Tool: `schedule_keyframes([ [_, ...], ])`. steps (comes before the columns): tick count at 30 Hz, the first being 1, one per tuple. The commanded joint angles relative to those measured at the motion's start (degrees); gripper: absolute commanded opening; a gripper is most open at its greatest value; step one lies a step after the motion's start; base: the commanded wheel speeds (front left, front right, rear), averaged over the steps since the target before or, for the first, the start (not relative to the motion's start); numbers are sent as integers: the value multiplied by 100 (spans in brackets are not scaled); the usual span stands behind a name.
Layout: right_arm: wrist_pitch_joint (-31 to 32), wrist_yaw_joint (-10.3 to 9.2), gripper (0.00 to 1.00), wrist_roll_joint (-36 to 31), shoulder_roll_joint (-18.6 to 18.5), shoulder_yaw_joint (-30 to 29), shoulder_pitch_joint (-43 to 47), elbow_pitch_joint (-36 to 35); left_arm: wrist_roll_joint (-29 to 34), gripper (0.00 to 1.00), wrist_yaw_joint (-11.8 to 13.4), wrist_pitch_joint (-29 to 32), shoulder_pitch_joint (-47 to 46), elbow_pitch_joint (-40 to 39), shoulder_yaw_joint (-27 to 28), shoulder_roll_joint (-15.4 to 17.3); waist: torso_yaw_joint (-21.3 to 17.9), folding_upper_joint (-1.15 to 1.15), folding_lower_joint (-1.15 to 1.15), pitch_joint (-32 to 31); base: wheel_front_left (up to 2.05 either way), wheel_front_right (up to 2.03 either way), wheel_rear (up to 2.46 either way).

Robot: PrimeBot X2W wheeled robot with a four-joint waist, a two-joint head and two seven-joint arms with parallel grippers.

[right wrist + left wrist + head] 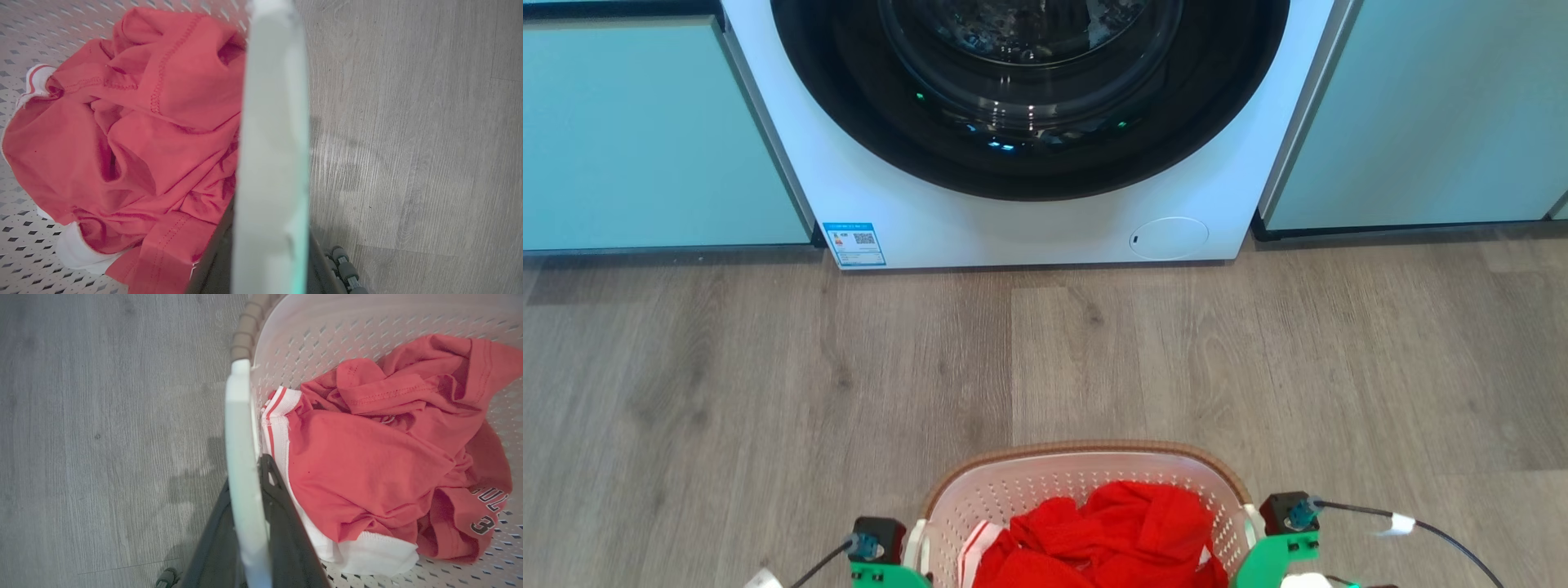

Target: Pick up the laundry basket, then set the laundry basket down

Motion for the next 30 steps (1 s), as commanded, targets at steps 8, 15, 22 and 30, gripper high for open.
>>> schedule_keyframes([
  [8,-109,13,0,57,-54,270,-169,27,-94,0,50,-128,-395,40,70,169,-20,0,0,49,0,0,0],
  [15,-155,13,0,147,-54,324,-227,47,-162,0,66,-153,-450,39,40,169,-29,0,0,110,0,0,0],
  [22,-228,13,0,204,-54,361,-417,56,-189,0,87,-181,-638,31,16,168,-27,0,0,343,0,0,0],
  [30,-339,13,0,199,-54,366,-974,134,-156,0,82,-238,-1196,50,12,168,-11,0,0,1016,0,0,0],
])
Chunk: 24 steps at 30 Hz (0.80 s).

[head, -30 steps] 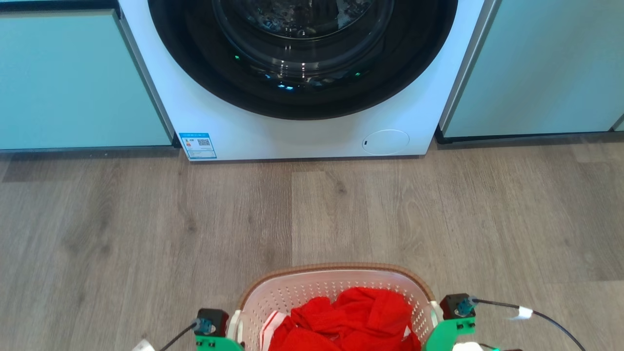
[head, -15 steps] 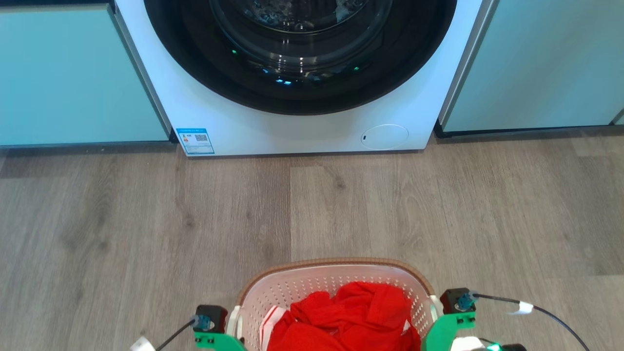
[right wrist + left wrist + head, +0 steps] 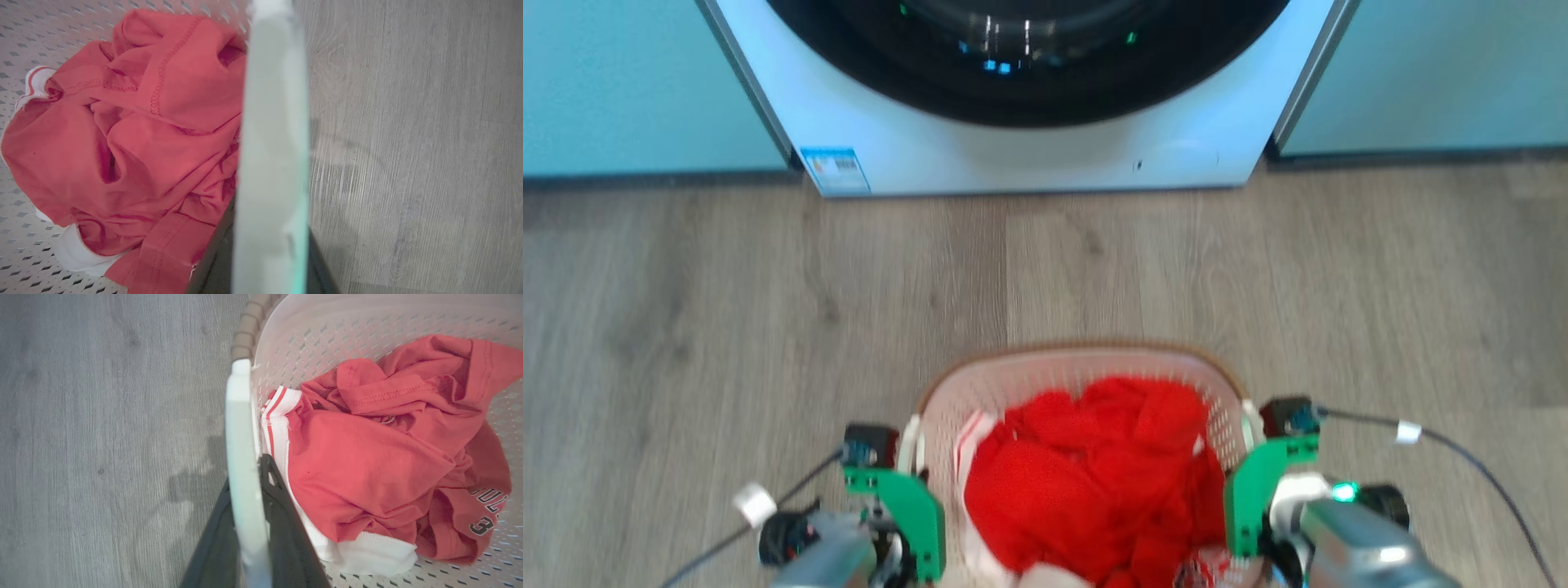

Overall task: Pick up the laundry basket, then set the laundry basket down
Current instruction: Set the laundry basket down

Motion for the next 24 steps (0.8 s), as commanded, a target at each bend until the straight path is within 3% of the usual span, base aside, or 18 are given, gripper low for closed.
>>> schedule_keyframes([
  [1,-111,13,0,-63,-51,125,-172,9,43,0,47,-112,-463,31,78,165,12,0,-1,353,0,0,0],
  [15,-372,13,0,-360,-51,-98,-1848,144,308,0,47,-169,-2137,55,57,165,133,0,-1,2168,0,0,0],
  [24,-379,13,0,-1020,-67,-739,-2444,151,459,0,100,-180,-2891,28,184,221,123,0,-1,3088,0,0,0],
])
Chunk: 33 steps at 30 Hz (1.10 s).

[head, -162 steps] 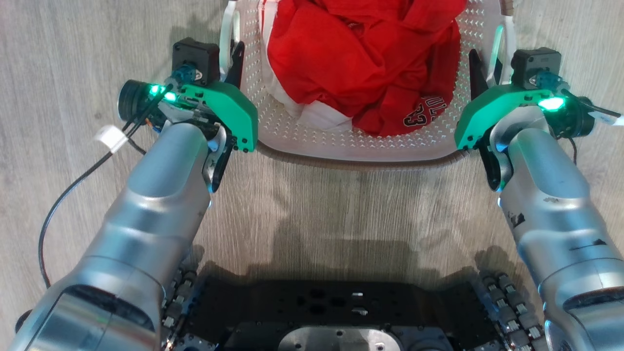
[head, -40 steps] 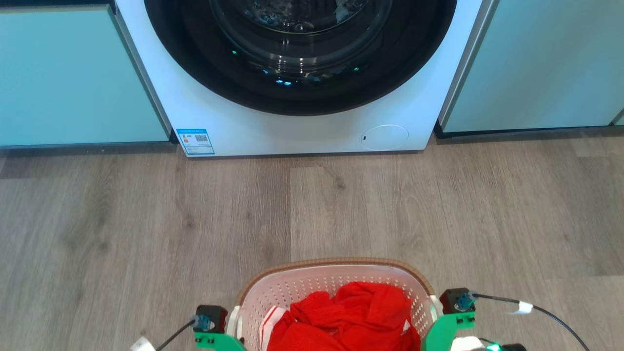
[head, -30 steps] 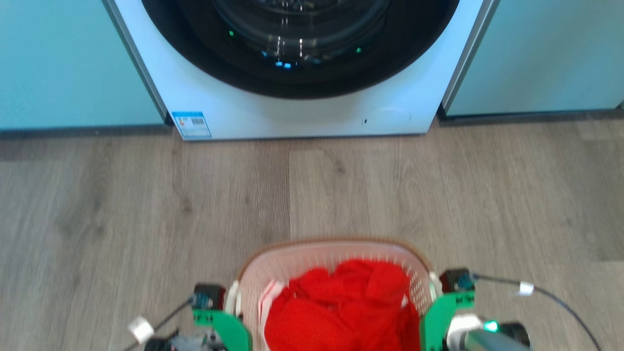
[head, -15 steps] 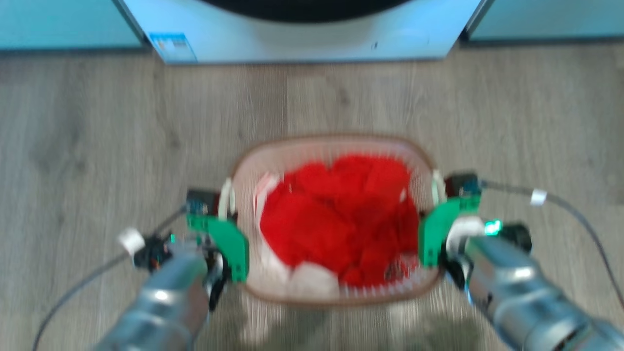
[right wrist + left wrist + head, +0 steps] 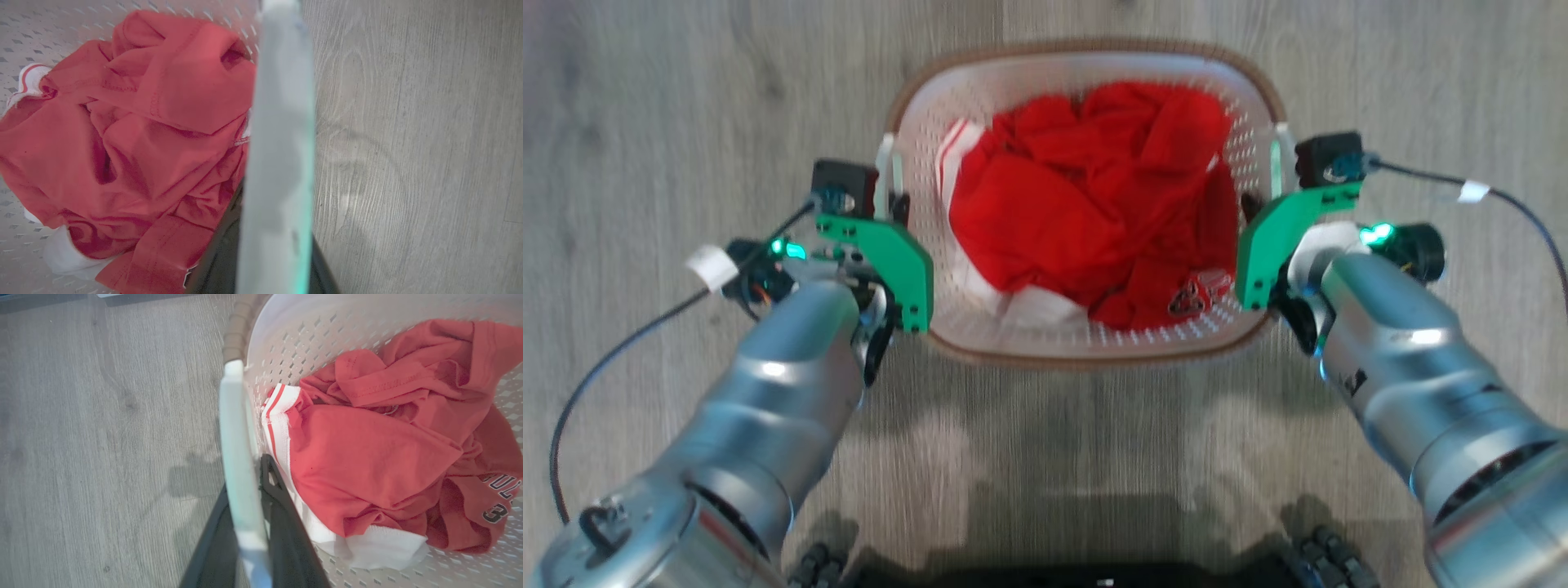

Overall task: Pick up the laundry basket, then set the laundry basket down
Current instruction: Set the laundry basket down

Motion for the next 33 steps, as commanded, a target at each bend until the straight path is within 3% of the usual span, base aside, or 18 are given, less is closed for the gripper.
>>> schedule_keyframes([
  [1,-74,13,0,-267,-11,6,39,-32,117,0,50,-70,-316,-87,133,203,12,0,-1,422,0,0,0],
  [23,-101,13,0,-1858,4,-1541,-254,-31,662,0,80,-72,-724,-303,496,185,132,0,-1,1383,0,0,0],
  [33,-93,13,0,-2089,9,-1751,-244,-31,836,0,49,-72,-731,-320,611,152,196,0,-1,1481,0,0,0],
])
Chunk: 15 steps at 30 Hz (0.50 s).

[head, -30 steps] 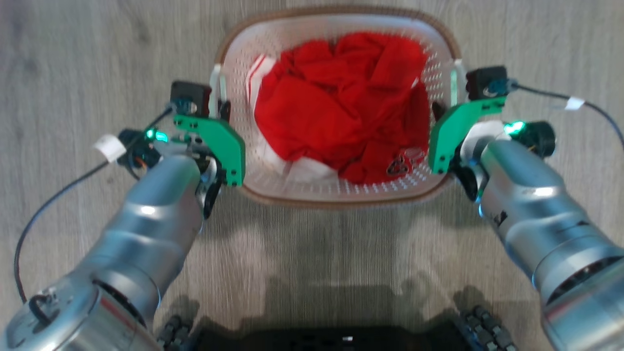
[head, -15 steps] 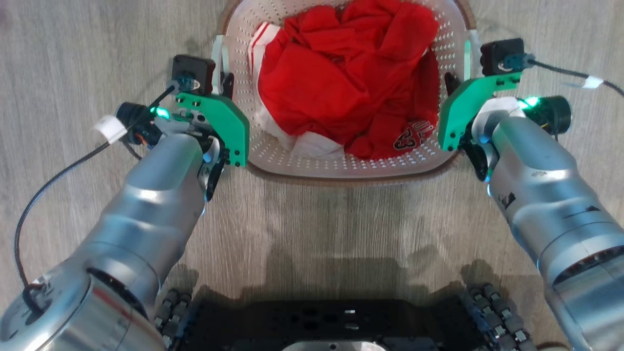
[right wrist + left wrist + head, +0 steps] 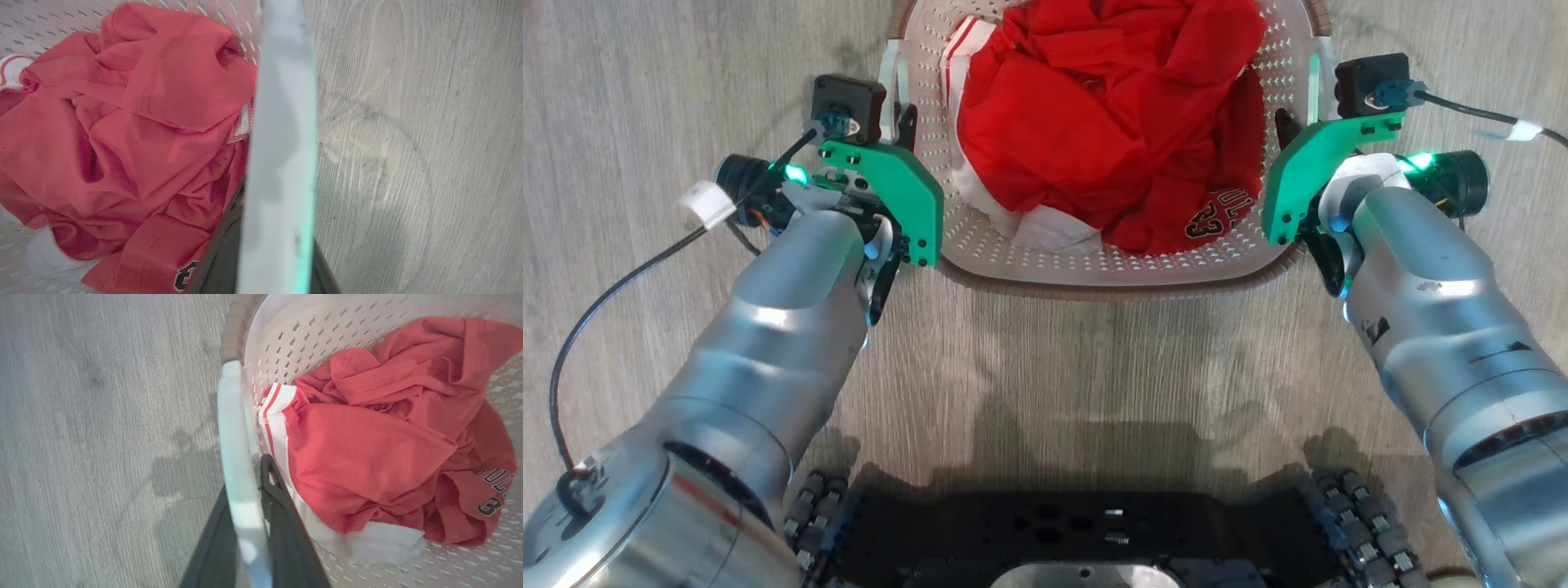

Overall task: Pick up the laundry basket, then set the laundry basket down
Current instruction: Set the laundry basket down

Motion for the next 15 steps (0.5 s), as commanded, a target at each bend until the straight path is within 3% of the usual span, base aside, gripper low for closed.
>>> schedule_keyframes([
  [1,0,12,0,-146,43,146,230,24,135,0,-34,-72,-119,-35,87,174,-6,0,0,5,0,0,0],
  [6,32,12,0,-122,44,153,238,24,182,0,-42,-72,-122,-12,135,169,-15,0,0,24,0,0,0],
  [8,22,12,20,-116,44,155,241,24,178,0,-41,-72,-112,11,163,167,-18,0,0,24,0,0,0],
  [9,15,12,28,-114,44,159,244,24,169,7,-47,-72,-102,25,175,167,-19,0,0,22,0,0,0],
  [10,6,12,37,-111,44,165,248,24,157,31,-51,-72,-92,32,184,167,-21,0,0,18,0,0,0],
  [11,-1,12,48,-105,44,170,252,24,138,45,-53,-72,-79,36,195,166,-23,0,0,13,0,0,0],
  [12,-13,12,89,-100,44,174,251,24,112,51,-59,-72,-61,43,203,166,-26,0,0,7,0,0,0],
  [13,-28,12,100,-97,44,179,248,24,79,71,-65,-72,-41,52,207,166,-29,0,0,1,0,0,0],
  [14,-56,12,100,-96,44,186,243,24,35,95,-70,-68,-19,64,213,166,-32,0,0,-8,0,0,0],
  [15,-84,12,100,-95,44,192,239,24,-2,100,-74,-54,-3,73,209,165,-34,0,0,-18,0,0,0],
])
